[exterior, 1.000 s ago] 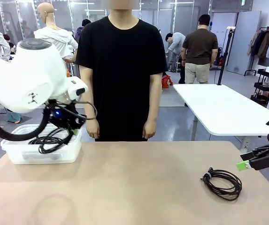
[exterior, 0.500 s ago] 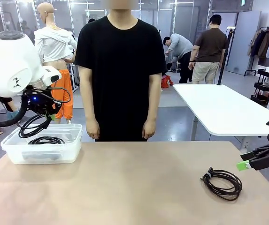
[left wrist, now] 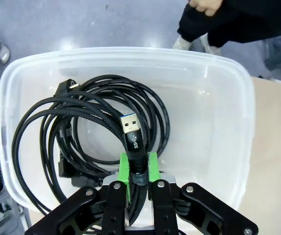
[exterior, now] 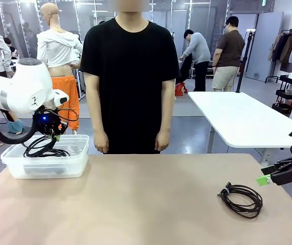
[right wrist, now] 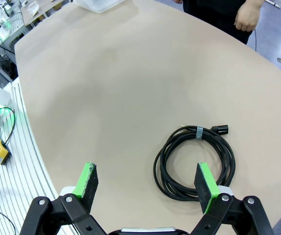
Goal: Organize and store the cables.
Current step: Place the USB Extension Cable into the Organizing box.
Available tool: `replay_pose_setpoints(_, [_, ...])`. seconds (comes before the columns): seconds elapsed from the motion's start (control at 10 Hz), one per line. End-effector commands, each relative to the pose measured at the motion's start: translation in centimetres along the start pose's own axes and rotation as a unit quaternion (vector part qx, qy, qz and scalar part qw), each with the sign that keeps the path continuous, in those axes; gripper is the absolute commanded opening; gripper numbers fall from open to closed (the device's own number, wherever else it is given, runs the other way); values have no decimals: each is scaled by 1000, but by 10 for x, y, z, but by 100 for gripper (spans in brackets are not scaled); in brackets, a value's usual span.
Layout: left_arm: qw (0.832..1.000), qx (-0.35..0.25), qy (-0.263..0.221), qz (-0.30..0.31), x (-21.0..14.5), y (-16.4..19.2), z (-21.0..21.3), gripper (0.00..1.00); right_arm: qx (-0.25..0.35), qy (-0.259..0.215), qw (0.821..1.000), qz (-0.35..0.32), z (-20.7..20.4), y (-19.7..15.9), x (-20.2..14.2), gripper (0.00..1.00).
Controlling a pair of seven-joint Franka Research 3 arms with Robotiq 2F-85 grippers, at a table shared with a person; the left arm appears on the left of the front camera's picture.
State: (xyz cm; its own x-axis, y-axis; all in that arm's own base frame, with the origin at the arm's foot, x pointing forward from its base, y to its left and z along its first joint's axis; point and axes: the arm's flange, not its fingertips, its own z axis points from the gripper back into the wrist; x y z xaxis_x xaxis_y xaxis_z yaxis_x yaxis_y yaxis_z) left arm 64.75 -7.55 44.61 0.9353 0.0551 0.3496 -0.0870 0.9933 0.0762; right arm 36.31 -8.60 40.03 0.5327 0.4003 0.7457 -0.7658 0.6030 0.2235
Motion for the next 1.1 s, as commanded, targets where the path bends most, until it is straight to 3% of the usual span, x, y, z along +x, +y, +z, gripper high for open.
replay_pose_setpoints(0.0, [1000, 26, 15, -2, 14, -6, -14, 17, 1, -6, 1000, 3, 0, 0, 0, 100])
replay_pose_setpoints(0.3, [999, 40, 35, -11, 7, -8, -28, 17, 1, -6, 1000, 3, 0, 0, 0, 100])
replay_pose_setpoints(0.4, [998, 41, 38, -8, 5, -7, -27, 27, 1, -6, 1000, 3, 0, 0, 0, 100])
replay_pose_setpoints(0.5, [999, 38, 39, -4, 5, -7, -28, 54, 1, -6, 1000, 3, 0, 0, 0, 100])
replay_pose_setpoints(0.6, [999, 36, 38, -4, 4, -7, -25, 64, 1, -6, 1000, 3, 0, 0, 0, 100])
replay_pose_setpoints(0.7, [999, 35, 36, -1, 2, -7, -24, 92, 1, -6, 1000, 3, 0, 0, 0, 100])
replay_pose_setpoints(0.8, [999, 36, 34, 0, 1, -7, -23, 100, 1, -6, 1000, 3, 0, 0, 0, 100])
replay_pose_setpoints(1.0, [999, 39, 30, 9, -1, -3, -20, 100, 1, -6, 1000, 3, 0, 0, 0, 100])
